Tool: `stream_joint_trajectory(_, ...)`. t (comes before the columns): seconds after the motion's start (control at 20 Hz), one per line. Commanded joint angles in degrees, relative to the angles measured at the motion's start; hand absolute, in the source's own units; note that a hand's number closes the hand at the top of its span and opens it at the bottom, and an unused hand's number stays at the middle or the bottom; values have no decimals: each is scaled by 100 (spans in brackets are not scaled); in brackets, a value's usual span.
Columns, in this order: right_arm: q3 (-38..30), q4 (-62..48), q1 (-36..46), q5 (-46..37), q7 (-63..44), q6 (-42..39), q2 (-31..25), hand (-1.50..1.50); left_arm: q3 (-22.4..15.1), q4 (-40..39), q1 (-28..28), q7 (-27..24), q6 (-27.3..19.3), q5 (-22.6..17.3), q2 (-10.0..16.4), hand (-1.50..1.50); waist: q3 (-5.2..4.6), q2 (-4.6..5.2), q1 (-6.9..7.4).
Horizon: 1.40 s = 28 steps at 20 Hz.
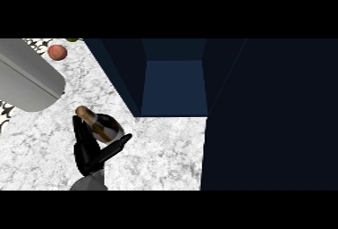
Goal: Pick up the wine, place it into the cabinet and close the cabinet
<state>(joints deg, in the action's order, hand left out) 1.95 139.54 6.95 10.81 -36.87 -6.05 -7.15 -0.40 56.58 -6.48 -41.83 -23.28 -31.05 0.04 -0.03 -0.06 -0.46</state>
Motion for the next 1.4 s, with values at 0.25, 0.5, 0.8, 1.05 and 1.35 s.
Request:
stream_joint_trajectory(0.25,-188,1099,-392,544,-347,9,-14,-150,147,-361,-413,-46,712,-313,195,150,3,-12,-17)
stream_joint_trajectory(0.5,-87,959,-855,494,140,-279,69,-150,159,-1326,-991,-473,905,-7,147,150,2,5,-62)
stream_joint_trajectory(0.8,-77,607,-501,309,72,-144,148,-150,-210,-1309,-1037,-630,120,723,260,150,5,-2,-35)
stream_joint_trajectory(1.05,52,570,-280,135,79,-55,198,-150,-814,-800,-188,-168,2061,831,1256,150,6,-28,29)
stream_joint_trajectory(1.35,-41,713,-39,159,-327,184,184,-150,-789,252,381,-424,2301,942,1598,150,3,-15,46)
